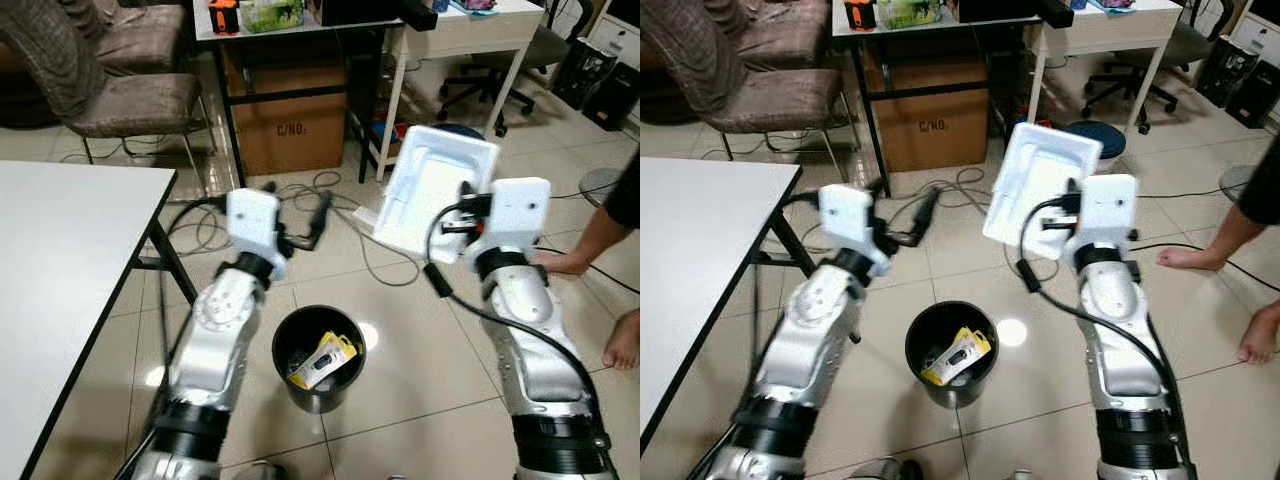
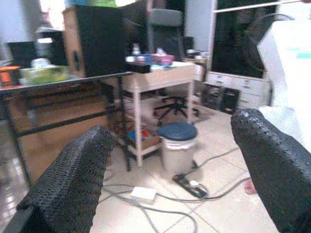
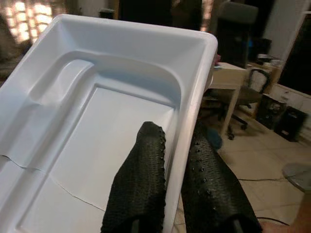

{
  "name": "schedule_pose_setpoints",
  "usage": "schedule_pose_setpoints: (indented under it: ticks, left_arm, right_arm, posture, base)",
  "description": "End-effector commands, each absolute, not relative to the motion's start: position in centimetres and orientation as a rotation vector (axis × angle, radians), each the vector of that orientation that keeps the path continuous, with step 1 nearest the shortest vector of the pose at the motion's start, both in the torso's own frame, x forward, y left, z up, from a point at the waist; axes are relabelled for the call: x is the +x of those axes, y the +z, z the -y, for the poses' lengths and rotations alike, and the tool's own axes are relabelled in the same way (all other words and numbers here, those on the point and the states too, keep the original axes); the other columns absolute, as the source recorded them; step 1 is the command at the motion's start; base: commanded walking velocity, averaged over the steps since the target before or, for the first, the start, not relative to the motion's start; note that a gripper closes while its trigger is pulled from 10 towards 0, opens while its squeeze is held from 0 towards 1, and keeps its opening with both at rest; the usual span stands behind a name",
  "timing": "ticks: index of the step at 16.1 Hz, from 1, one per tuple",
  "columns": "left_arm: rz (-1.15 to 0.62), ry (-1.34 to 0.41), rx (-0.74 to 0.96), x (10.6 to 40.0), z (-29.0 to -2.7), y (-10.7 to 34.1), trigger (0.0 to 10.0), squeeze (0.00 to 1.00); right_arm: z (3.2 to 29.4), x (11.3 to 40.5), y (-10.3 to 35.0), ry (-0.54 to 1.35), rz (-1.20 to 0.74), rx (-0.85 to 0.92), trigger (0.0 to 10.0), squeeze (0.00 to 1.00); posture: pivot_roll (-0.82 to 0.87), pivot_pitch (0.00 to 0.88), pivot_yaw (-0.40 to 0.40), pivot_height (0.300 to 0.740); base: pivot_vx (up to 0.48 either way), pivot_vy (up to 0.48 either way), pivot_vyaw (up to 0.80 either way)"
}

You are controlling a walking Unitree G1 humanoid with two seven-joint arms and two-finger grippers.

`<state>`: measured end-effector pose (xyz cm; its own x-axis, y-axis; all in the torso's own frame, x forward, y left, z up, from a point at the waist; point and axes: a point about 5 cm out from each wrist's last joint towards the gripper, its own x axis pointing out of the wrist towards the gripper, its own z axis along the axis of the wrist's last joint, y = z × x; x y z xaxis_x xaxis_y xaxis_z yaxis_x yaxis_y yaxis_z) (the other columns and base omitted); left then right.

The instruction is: Picking trash to rubbish bin

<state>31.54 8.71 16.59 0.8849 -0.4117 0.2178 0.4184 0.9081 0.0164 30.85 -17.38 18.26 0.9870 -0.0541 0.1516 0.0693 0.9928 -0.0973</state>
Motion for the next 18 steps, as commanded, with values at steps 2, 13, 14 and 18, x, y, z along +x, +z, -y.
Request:
schedule_pose_setpoints:
  ticks: [2,13,14,18]
  left_arm:
    - [0.223,-0.470,-0.028,32.1,-8.4,16.7,10.0,0.00]
    - [0.245,-0.469,-0.043,32.4,-7.6,16.6,10.0,0.00]
    - [0.245,-0.463,-0.045,32.3,-7.8,16.6,10.0,0.00]
    - [0.232,-0.422,-0.065,32.3,-8.5,16.2,10.0,0.00]
  right_arm:
    - [17.7,30.5,18.6,-0.102,0.180,-0.131,10.0,0.00]
    - [19.3,31.1,17.0,-0.136,0.146,-0.152,10.0,0.00]
    - [19.7,31.1,16.6,-0.141,0.132,-0.159,10.0,0.00]
    - [20.7,31.1,15.1,-0.168,0.084,-0.158,10.0,0.00]
  posture:
    - [-0.14,0.024,0.050,0.740]
    - [-0.07,0.000,0.005,0.740]
    - [-0.06,0.000,-0.011,0.740]
    - [-0.04,0.000,-0.025,0.740]
  base:
    - [0.000,0.000,0.00]
    - [0.000,0.000,0.00]
    - [0.000,0.000,0.00]
    - [0.000,0.000,0.00]
